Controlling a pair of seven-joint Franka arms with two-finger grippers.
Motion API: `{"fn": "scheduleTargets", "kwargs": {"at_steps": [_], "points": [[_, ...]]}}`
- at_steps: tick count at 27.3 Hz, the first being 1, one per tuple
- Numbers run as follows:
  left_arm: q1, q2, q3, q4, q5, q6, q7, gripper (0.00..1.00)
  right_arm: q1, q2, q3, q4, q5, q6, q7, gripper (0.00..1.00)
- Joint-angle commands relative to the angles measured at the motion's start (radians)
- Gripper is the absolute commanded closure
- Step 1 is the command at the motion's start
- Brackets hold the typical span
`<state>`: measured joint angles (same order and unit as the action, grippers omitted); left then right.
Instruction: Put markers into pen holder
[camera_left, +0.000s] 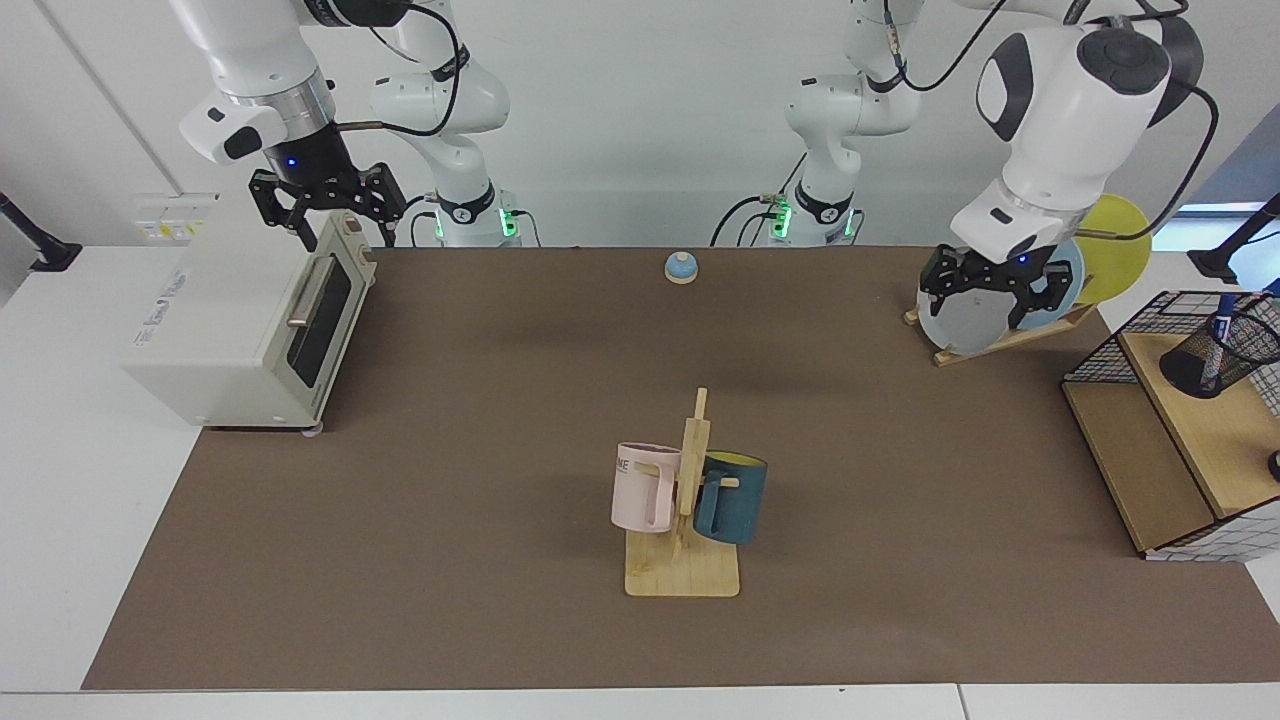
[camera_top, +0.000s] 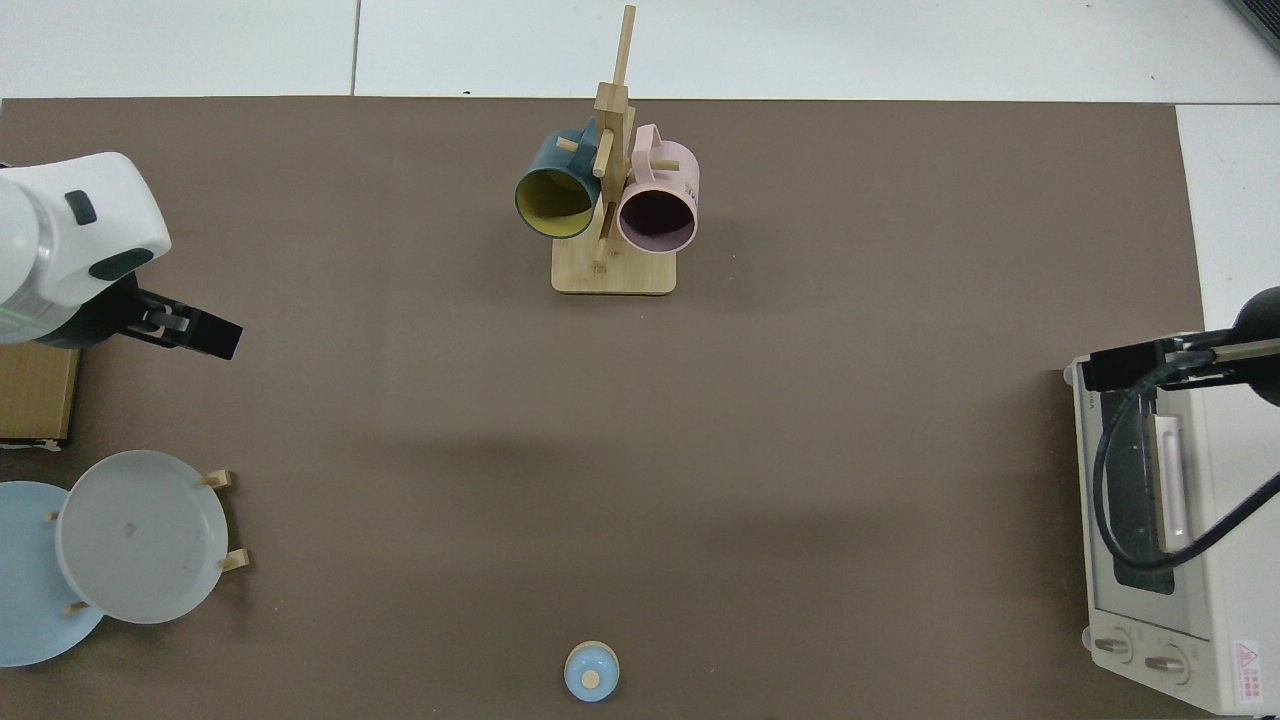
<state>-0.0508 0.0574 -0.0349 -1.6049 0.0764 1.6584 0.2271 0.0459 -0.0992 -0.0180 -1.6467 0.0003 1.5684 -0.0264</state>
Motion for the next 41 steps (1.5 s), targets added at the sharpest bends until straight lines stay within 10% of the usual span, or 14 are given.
{"fn": "scheduleTargets", "kwargs": {"at_steps": [1,41], "points": [[0.014,-0.076,0.009,-0.084,-0.066,0.007,-0.037,0.0,-0.017,-0.004,0.006,-0.002,0.024,0.001,-0.026,0.0],[0.011,0.022,0.033,0.022,-0.052,0.02,-0.104,0.0,-0.017,-0.004,0.006,-0.002,0.024,-0.001,-0.026,0.0]]}}
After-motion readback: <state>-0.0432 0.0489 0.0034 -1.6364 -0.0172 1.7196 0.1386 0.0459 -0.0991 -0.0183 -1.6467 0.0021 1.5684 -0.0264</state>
